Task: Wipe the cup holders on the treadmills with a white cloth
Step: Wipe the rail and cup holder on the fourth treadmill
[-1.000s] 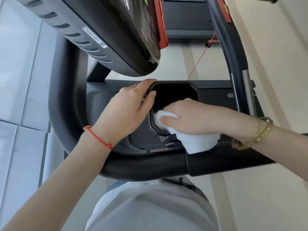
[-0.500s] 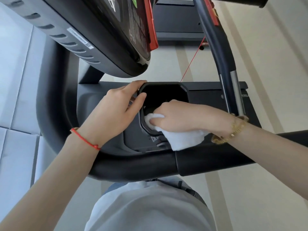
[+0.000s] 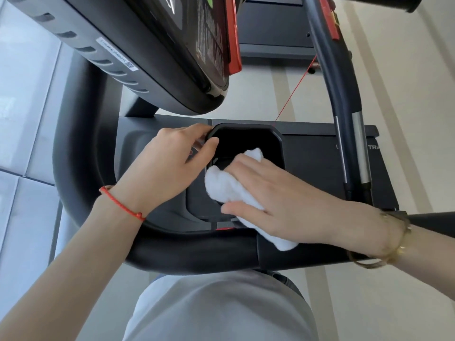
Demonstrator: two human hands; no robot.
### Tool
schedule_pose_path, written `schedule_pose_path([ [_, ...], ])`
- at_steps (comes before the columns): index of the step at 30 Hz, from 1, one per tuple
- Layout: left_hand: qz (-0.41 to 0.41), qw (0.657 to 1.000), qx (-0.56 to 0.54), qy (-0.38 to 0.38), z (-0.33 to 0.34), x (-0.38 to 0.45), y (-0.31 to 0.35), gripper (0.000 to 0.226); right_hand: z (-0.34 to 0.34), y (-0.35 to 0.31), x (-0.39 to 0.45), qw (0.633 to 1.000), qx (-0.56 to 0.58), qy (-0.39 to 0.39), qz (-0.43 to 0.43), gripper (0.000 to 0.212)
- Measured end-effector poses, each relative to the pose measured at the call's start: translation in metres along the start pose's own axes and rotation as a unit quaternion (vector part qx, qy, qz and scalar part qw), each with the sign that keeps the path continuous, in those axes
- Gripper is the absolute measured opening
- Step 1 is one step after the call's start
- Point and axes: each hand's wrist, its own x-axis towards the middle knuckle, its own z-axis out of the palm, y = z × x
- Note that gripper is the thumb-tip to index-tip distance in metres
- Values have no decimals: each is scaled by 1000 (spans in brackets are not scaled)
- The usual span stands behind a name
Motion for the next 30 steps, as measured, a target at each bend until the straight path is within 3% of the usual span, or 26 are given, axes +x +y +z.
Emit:
schedule_pose_path([
  [7,-7,1000,17,-5,0,-2,2,39,-13,11,-32,988,-142,20,-52,36],
  [12,-17,1000,17,12,4,-9,8,43,-41,24,-35,999,-24,45,10,27],
  [15,-23,1000,11,-2,0,-11,9,35,-47,25,-19,1000,16,22,7,34],
  [23,-37,999,-17,-23,-2,-16,1,46,-43,42,40,991,-17,-84,-101,24],
  [28,-22,1000,3,-6,-1,-24,8,51,-29,49,59,967,-126,-115,-191,10],
  [30,-20,1000,3,-8,-1,-27,10,49,-25,48,64,957,-153,-126,-213,18],
])
